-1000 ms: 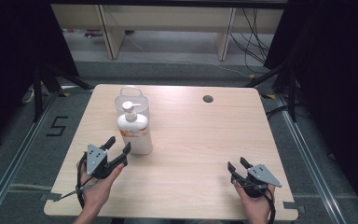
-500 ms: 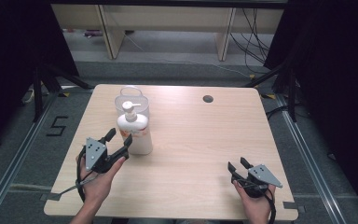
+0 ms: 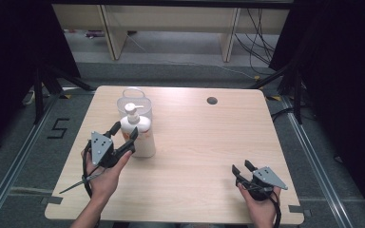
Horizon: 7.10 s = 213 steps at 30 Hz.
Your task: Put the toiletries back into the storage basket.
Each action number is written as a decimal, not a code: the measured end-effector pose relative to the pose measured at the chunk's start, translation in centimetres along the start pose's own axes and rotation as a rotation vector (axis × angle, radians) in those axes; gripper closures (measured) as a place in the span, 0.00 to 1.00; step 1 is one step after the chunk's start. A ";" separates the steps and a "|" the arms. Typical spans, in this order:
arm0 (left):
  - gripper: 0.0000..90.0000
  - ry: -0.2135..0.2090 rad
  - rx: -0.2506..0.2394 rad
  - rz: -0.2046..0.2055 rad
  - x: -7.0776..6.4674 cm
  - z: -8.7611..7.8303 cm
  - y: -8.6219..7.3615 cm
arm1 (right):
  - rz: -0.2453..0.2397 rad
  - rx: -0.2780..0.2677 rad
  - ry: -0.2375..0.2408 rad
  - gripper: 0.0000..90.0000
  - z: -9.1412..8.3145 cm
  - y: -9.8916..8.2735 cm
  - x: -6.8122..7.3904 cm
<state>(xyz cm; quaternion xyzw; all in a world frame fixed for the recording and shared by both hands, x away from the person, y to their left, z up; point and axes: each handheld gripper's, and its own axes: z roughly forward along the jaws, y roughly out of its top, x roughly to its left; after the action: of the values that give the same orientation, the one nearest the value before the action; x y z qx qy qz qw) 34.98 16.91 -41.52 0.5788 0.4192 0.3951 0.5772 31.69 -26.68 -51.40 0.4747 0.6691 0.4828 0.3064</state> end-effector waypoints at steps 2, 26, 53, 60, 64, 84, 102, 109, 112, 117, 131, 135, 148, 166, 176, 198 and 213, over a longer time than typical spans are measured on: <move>0.42 0.007 -0.002 -0.001 0.0 0.3 0.1 | 0.003 0.005 0.020 0.50 0.0 0.0 -0.1; 0.46 0.022 -0.013 -0.014 0.2 3.0 2.0 | -0.015 0.021 0.014 0.49 0.1 0.1 0.1; 0.65 0.042 0.031 -0.020 0.2 4.6 2.9 | -0.018 0.031 0.003 0.48 0.2 0.1 0.1; 0.66 0.033 0.027 -0.025 0.2 4.2 2.9 | 0.013 0.046 0.001 0.48 0.1 0.1 0.4; 0.66 0.020 0.015 -0.025 0.1 4.0 3.3 | -0.038 0.026 -0.004 0.48 0.2 0.2 0.0; 0.66 0.015 -0.021 -0.005 0.4 3.7 5.2 | 0.014 0.047 0.001 0.47 0.1 0.1 0.4; 0.66 0.047 -0.058 0.012 1.4 3.9 6.5 | -0.026 0.032 0.003 0.47 0.3 0.1 0.1; 0.66 0.053 -0.063 0.011 1.7 4.0 6.8 | -0.024 0.032 0.004 0.47 0.3 0.1 0.1; 0.66 0.057 -0.065 0.008 1.8 4.1 6.9 | -0.027 0.033 0.002 0.47 0.3 0.1 0.1; 0.66 0.066 -0.067 0.011 2.0 4.3 7.1 | -0.030 0.036 0.000 0.48 0.1 0.2 0.1; 0.66 0.079 -0.087 0.011 2.6 4.6 7.9 | -0.020 0.036 0.005 0.47 0.2 0.1 0.2; 0.66 0.080 -0.087 0.018 2.6 4.7 8.0 | -0.025 0.034 0.003 0.47 0.2 0.1 0.1; 0.66 0.084 -0.093 0.021 3.0 5.1 8.4 | -0.018 0.036 0.013 0.47 0.2 0.1 0.2; 0.66 0.089 -0.110 0.017 3.5 5.8 9.5 | -0.023 0.025 0.014 0.47 0.4 0.1 0.1; 0.66 0.092 -0.119 0.015 3.7 6.1 10.0 | -0.026 0.030 0.016 0.47 0.4 0.1 0.2; 0.66 0.105 -0.139 0.013 4.1 6.8 10.9 | -0.027 0.037 0.012 0.47 0.3 0.1 0.2; 0.66 0.111 -0.152 0.019 4.3 7.3 11.3 | -0.055 0.035 0.005 0.47 0.3 0.2 0.0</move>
<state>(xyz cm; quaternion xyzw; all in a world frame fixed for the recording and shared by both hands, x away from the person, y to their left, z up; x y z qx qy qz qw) 43.64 18.72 -30.55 0.5146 0.4139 0.4626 0.5915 32.02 -26.50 -51.37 0.4601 0.6909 0.4636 0.3098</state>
